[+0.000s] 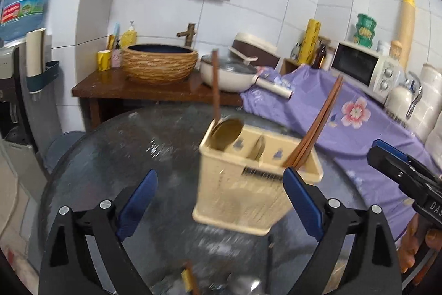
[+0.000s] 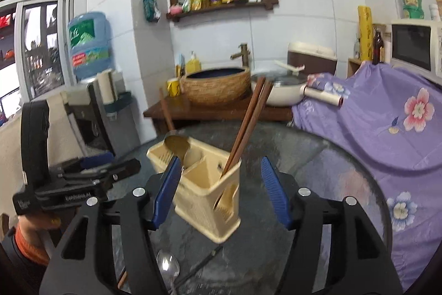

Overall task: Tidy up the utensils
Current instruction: 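Withdraw both tools from the basket back over the table, then grasp the ornate-handled silver spoon with the right tool while the left tool grasps a black gold-tipped chopstick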

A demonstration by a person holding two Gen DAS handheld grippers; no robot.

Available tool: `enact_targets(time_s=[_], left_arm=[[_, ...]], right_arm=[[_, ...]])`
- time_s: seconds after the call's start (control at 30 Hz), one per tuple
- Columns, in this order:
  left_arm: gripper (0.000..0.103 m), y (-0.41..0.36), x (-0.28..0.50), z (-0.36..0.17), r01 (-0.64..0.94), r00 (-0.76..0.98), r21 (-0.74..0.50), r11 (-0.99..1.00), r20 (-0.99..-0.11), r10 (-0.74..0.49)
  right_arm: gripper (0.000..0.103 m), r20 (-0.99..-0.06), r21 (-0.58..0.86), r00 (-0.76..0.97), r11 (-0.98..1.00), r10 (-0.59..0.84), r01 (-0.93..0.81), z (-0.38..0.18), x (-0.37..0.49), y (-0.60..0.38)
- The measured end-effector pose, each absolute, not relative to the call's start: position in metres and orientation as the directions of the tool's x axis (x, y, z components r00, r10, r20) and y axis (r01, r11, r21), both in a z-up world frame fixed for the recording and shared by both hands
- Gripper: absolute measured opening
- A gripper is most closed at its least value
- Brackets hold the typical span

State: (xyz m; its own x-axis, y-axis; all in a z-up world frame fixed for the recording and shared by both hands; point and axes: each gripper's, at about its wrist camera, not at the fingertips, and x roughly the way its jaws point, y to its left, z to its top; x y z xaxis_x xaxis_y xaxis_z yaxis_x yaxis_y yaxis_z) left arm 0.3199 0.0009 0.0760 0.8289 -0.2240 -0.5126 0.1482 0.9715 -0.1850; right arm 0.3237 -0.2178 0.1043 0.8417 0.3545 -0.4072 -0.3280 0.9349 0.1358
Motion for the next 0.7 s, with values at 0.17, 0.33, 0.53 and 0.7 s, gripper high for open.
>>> enact_targets(time_s=[0.17,0.33,0.53,0.7], left_arm=[[0.075,0.024,0.293,0.031,0.115,0.747,-0.155,0.981,-0.638,-0.188],[0.057,0.031,0.268,-0.01,0.114,0.673,-0.079,0.99,-0.727,-0.136],[0.054,0.02,0.249,-0.036,0.16,0.625,-0.049,0.986,-0.768,-0.139],[0.053,0.009,0.246,-0.045,0.19,0.612,-0.025,0.981,-0.779,-0.139]], right_arm=[[0.061,-0.544,0.136,0.746,0.917,0.385,-0.374,0.056,0.305,-0.203],[0.061,-0.619,0.097,0.689,0.908,0.376,-0.408,0.01,0.289,-0.184],[0.061,-0.666,0.109,0.64,0.899,0.383,-0.424,-0.021,0.284,-0.168],[0.061,-0.681,0.1,0.626,0.895,0.381,-0.435,-0.029,0.284,-0.157]])
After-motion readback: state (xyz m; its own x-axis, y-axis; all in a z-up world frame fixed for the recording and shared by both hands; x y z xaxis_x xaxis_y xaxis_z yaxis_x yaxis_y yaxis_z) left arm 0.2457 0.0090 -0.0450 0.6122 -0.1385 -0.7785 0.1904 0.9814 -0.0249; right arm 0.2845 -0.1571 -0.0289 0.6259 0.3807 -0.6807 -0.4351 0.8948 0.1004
